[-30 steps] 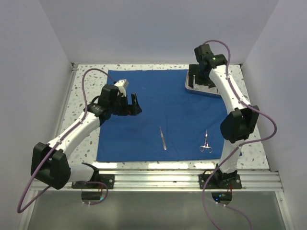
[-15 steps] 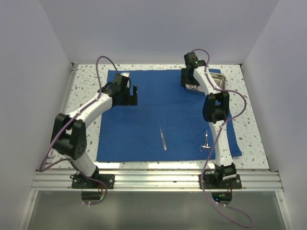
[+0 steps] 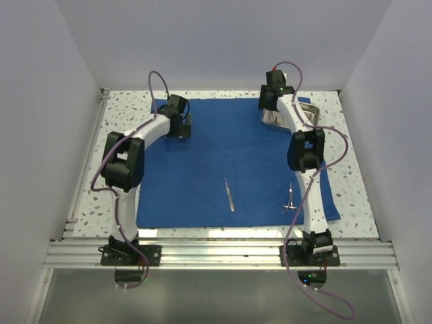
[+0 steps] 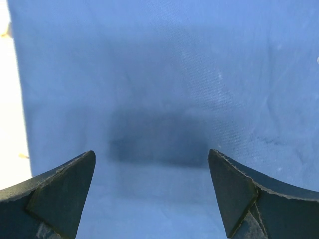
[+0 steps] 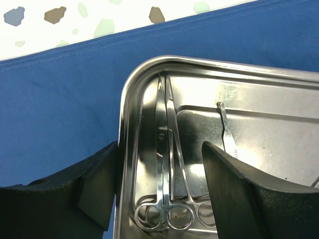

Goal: Open and lay out the surgical kit
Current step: Adjust the container in the surgical kit.

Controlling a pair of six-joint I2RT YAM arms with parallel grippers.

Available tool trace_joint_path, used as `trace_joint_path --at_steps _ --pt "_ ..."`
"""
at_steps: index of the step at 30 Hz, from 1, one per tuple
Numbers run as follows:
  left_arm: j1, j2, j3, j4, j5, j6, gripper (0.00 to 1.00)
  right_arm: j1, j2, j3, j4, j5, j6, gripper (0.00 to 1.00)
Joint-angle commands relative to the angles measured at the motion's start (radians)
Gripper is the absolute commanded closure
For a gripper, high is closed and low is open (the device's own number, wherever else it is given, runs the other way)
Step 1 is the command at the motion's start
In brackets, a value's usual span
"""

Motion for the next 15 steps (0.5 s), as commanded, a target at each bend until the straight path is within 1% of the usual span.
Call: trace_joint_path --at_steps 1,3,4,6,9,10,12,13,14,15 --pt "0.004 -0.024 0.042 0.022 -0.083 0.048 0.0 -0.016 -0.077 -0.009 0.067 0.005 0.023 0.31" --pt "0.009 -0.021 0.029 0.045 -0.095 0.065 0.01 -0.026 -0.103 -0.041 0.093 0.007 0.042 0.31" --pt "0.016 -0.02 0.014 0.054 -0.098 0.076 0.01 -0.03 -0.152 -0.072 0.119 -0.001 0.045 0.31" --pt "0.03 -0.006 0.0 0.083 -0.113 0.091 0.0 -0.034 -0.195 -0.138 0.18 -0.063 0.048 0.31" --pt "0.067 0.015 -0.014 0.107 -0.123 0.097 0.0 -0.039 -0.258 -0.172 0.221 -0.14 0.037 0.29" --pt "0.087 0.013 -0.032 0.123 -0.104 0.11 0.0 -0.04 -0.269 -0.175 0.224 -0.157 0.039 0.28" --pt "0.105 -0.049 -0.087 0.244 -0.014 0.122 0.0 -0.049 -0.309 -0.209 0.256 -0.204 0.059 0.26" --pt "0.12 -0.075 -0.147 0.288 0.008 0.127 0.01 -0.05 -0.327 -0.221 0.261 -0.212 0.063 0.25" --pt "0.125 -0.131 -0.177 0.384 0.034 0.134 0.01 -0.053 -0.332 -0.226 0.264 -0.212 0.06 0.25" --pt "0.128 -0.158 -0.208 0.432 0.051 0.145 0.01 -0.051 -0.335 -0.226 0.258 -0.2 0.054 0.25"
